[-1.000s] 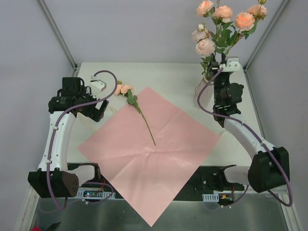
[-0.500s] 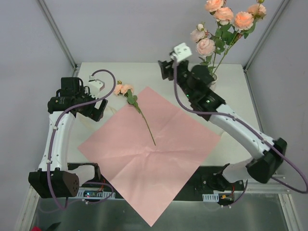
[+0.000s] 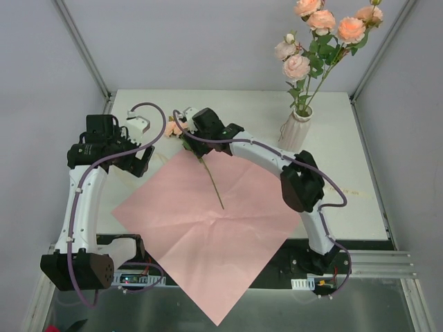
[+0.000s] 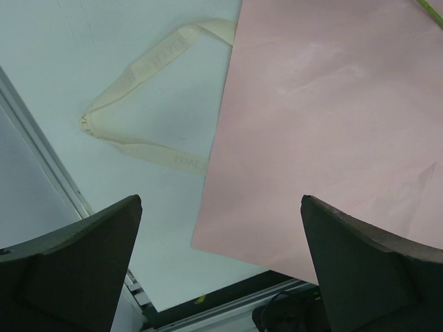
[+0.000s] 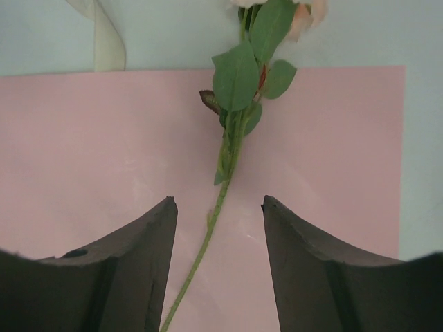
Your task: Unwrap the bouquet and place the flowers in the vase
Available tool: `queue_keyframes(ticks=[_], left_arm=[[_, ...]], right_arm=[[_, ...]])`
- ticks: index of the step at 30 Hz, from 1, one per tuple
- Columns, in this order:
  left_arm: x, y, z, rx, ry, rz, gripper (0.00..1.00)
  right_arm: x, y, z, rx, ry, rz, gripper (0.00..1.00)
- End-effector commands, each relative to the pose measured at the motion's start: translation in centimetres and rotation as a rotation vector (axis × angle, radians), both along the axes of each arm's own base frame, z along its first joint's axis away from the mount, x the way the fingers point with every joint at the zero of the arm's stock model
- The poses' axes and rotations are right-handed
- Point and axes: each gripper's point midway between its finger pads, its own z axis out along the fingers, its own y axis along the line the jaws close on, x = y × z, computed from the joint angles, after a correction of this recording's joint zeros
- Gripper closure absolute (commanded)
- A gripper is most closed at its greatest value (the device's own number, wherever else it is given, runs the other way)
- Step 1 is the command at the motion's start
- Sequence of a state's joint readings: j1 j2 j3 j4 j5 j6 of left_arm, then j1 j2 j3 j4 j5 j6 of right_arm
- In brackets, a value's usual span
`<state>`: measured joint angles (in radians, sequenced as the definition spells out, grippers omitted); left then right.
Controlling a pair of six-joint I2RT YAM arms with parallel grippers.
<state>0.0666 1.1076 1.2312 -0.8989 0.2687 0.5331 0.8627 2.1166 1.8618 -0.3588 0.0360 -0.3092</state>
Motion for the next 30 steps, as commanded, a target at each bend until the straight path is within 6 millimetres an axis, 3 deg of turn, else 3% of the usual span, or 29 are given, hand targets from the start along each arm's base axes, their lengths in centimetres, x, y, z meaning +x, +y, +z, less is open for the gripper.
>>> queue_keyframes(ticks=[1,4,12,17,24,30], left_arm=[[-0.7,0.0,0.1,0.006,-0.02,-0.012,0.01],[-0.8,0.0,0.1,0.008,-0.02,-0.018,0.01],[-0.9,-0.4,-0.2,-0.007,-0.015,-0.031,0.01],[-1.3,-0.4,-0.3,-0.004,-0.017,-0.034,0.01],[-1.8,-0.2,-0.9,0.01,0.0,-0.043,0.01],[-2.1,-0.2,-0.8,0.011,-0.006,-0.041,0.01]], right_arm=[[-0.8,0.1,-1.2,-0.007,0.093,-0.028,0.44],[-1.2,-0.4,-3.6,-0.031,0.13,-0.049,0.44],[-1.4,-0.6,-6.6,-0.084,0.182,-0.064,0.46],[-1.7,-1.1,-9.4,-0.137,0.239,-0.092,0.48],[-2.0,-1.3,-10.9,-0.153,0.27,-0.114,0.52],[-2.2,-1.3,-11.5,-0.157,0.289,-0.123,0.67]])
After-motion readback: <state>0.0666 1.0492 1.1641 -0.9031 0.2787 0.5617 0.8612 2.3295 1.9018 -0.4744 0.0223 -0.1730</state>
